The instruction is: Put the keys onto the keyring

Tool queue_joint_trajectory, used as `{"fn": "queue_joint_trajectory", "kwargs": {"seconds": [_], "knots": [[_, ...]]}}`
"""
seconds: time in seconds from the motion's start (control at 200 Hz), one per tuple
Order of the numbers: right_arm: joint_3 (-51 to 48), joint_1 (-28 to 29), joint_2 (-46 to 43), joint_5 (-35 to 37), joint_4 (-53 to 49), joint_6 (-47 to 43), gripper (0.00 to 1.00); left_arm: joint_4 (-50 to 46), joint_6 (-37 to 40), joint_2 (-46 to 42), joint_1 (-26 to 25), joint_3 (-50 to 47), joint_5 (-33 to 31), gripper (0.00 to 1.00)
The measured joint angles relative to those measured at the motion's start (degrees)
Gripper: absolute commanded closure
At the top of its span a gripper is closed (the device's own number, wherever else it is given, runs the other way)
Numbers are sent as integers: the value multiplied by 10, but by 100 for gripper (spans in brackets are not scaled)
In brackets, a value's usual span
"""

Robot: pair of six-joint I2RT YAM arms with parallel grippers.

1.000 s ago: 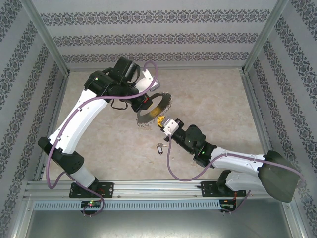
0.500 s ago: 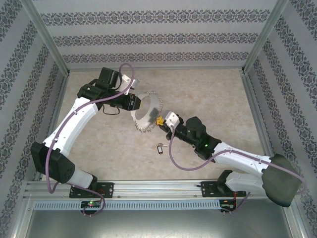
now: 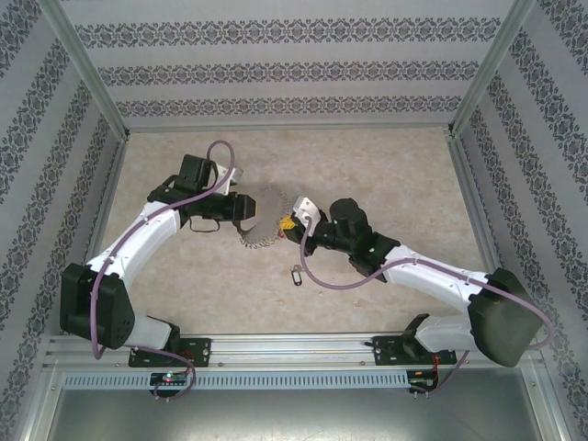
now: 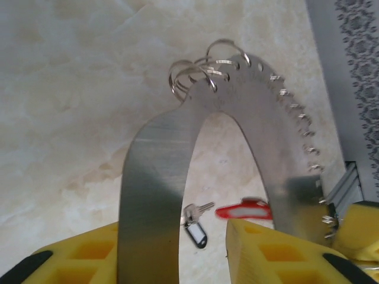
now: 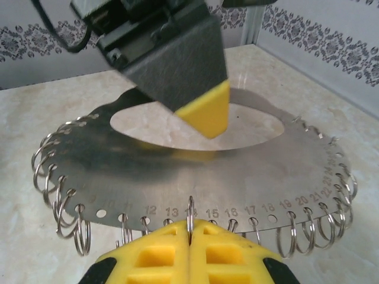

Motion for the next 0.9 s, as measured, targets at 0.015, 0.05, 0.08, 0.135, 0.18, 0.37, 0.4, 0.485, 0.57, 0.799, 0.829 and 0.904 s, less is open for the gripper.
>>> {"fn": "queue_joint_trajectory", "kwargs": {"seconds": [0.015,0.05,0.08,0.135,0.18,0.37,0.4,0.485,0.57,0.799,0.829,0.904], "knots": [[4,0,3,-1,-2,0,100,3,-1,-2,1,-7,-2,57],[12,0,11,-3,-5,0,100,11,-7,-9,2,-23,-8,56],[22,0,19,-3,-6,0,100,17,-11,-14,3,-36,-14,55],[39,0,33,-5,-10,0,100,25,-19,-22,3,-59,-26,53],[52,-2,45,-6,-12,0,100,31,-24,-28,3,-74,-36,52],[95,-7,92,-13,-26,-3,100,53,-32,-53,4,-123,-96,40],[101,-8,99,-14,-31,-5,100,55,-34,-57,4,-128,-105,39],[114,-11,115,-18,-42,-13,100,59,-37,-68,4,-141,-134,39],[125,-14,126,-26,-51,-18,100,61,-37,-79,4,-151,-157,40],[145,-10,144,-29,-95,-96,100,87,-9,-170,5,-168,-191,45],[147,-4,147,-14,-102,-118,100,92,-3,-187,5,-169,-198,45],[148,19,156,30,-111,-168,100,105,13,-224,5,-174,-212,46]]}}
